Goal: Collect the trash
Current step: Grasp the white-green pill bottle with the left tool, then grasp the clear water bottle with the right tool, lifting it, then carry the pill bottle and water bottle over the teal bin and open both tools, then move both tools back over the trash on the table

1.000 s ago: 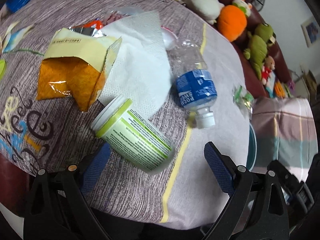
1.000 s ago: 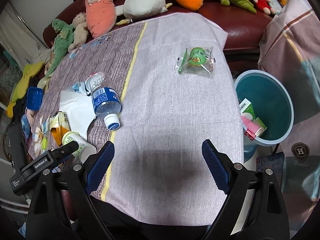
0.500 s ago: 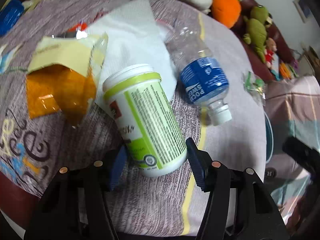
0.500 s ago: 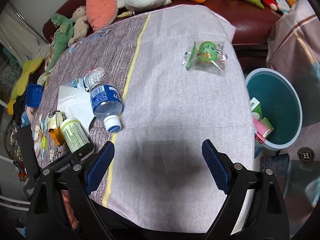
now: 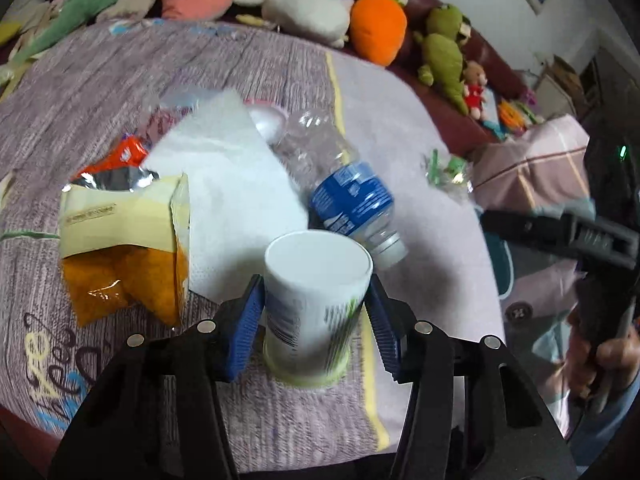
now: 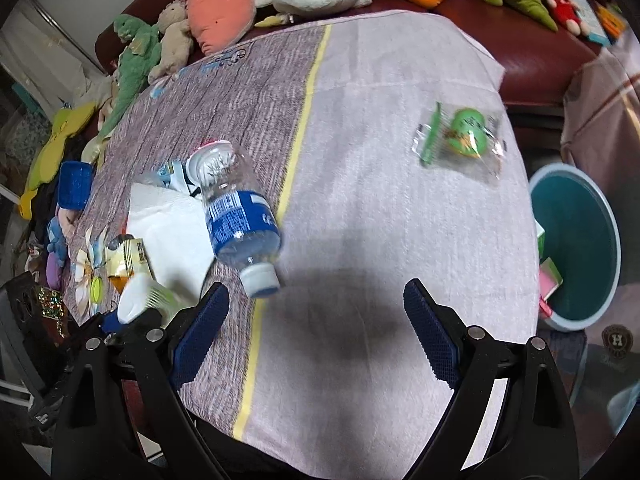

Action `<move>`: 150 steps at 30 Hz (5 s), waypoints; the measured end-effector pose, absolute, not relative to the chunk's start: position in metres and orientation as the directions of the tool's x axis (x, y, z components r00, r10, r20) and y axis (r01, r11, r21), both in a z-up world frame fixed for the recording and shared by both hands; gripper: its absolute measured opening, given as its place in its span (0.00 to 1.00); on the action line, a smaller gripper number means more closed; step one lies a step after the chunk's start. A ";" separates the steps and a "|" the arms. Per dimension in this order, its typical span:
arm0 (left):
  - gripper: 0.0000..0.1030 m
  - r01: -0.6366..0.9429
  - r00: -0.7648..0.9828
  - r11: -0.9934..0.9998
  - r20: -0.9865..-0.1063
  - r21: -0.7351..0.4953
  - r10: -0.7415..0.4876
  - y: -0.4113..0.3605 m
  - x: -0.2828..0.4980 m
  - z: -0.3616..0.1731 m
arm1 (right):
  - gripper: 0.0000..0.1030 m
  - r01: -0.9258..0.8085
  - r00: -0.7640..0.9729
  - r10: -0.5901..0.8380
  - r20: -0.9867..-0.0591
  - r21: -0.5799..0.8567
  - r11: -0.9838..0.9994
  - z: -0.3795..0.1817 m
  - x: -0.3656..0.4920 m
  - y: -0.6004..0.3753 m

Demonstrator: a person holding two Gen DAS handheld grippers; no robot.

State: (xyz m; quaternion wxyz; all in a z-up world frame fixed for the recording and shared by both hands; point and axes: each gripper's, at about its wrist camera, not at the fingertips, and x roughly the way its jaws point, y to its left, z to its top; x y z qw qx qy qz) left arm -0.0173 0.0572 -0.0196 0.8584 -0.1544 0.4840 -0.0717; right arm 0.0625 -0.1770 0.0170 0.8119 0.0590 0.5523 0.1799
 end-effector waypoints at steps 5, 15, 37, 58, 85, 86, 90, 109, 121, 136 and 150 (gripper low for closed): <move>0.53 -0.022 0.488 0.945 -0.829 -0.325 -0.274 0.056 -0.017 -0.040 | 0.83 -0.242 0.319 0.363 -0.876 0.295 0.924 0.018 0.071 -0.163; 0.55 0.012 0.454 0.949 -0.844 -0.316 -0.287 0.045 0.006 -0.069 | 0.83 -0.254 0.289 0.343 -0.894 0.274 0.928 0.007 0.080 -0.143; 0.55 0.062 0.449 0.909 -0.802 -0.411 -0.393 0.085 0.017 -0.070 | 0.68 -0.361 0.079 0.415 -0.906 0.362 0.859 -0.055 0.154 -0.052; 0.54 0.131 0.523 0.938 -0.782 -0.320 -0.340 0.039 0.002 -0.010 | 0.63 -0.229 0.327 0.529 -0.783 0.478 0.848 0.018 0.110 -0.192; 0.54 0.437 0.443 0.863 -0.775 -0.252 -0.450 -0.170 0.092 0.030 | 0.63 0.187 0.622 0.308 -0.720 0.519 0.834 0.024 0.064 -0.458; 0.54 0.447 0.433 0.858 -0.778 -0.254 -0.456 -0.179 0.096 0.028 | 0.63 0.209 0.620 0.290 -0.729 0.510 0.834 0.019 0.063 -0.467; 0.54 0.490 0.388 0.834 -0.794 -0.253 -0.469 -0.225 0.114 0.016 | 0.63 0.286 0.601 0.238 -0.763 0.483 0.828 -0.002 0.063 -0.496; 0.55 0.552 0.282 0.799 -0.848 -0.239 -0.449 -0.310 0.141 -0.028 | 0.76 0.376 0.526 0.216 -0.823 0.453 0.809 -0.048 0.076 -0.532; 0.55 0.591 0.257 0.776 -0.861 -0.219 -0.439 -0.343 0.143 -0.043 | 0.79 0.422 0.530 0.162 -0.832 0.425 0.801 -0.044 0.063 -0.548; 0.86 0.539 0.314 0.820 -0.858 -0.191 -0.406 -0.308 0.135 -0.035 | 0.82 0.382 0.550 0.145 -0.822 0.403 0.832 -0.025 0.064 -0.524; 0.86 0.426 0.388 0.880 -0.837 -0.208 -0.386 -0.200 0.109 -0.016 | 0.82 0.209 0.484 0.186 -0.855 0.320 0.924 -0.010 0.072 -0.419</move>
